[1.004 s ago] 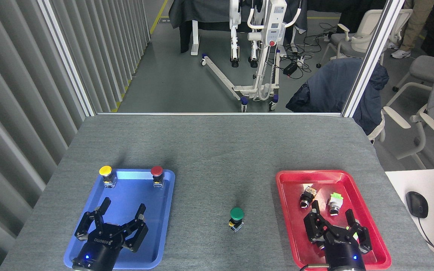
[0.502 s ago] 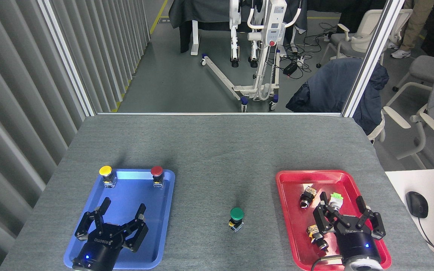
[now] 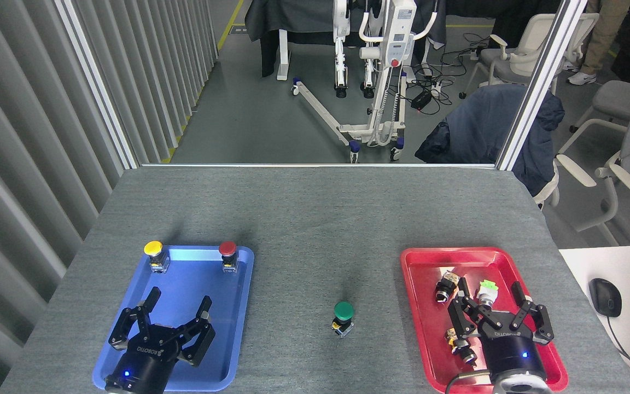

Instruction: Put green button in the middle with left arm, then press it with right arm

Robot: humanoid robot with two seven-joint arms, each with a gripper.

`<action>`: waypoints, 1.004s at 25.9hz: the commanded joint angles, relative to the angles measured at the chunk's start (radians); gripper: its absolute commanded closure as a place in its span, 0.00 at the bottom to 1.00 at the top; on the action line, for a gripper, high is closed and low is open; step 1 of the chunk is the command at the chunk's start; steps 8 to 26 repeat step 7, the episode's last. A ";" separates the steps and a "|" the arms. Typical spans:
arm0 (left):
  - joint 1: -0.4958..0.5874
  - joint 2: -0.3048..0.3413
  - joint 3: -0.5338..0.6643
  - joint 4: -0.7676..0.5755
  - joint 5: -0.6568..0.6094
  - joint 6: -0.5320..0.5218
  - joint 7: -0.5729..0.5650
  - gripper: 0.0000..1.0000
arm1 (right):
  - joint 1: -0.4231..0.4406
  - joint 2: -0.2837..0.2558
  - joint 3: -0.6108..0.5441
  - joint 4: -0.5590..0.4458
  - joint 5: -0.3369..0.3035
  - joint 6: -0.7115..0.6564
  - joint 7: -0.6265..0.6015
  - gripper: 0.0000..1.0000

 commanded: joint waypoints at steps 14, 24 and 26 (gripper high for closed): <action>0.000 0.000 0.000 0.000 0.000 0.000 0.000 0.02 | -0.016 0.000 0.001 0.001 -0.001 0.010 -0.002 0.00; 0.000 0.000 0.000 0.000 0.000 0.000 0.000 0.02 | -0.016 0.000 0.001 0.001 -0.001 0.010 -0.002 0.00; 0.000 0.000 0.000 0.000 0.000 0.000 0.000 0.02 | -0.016 0.000 0.001 0.001 -0.001 0.010 -0.002 0.00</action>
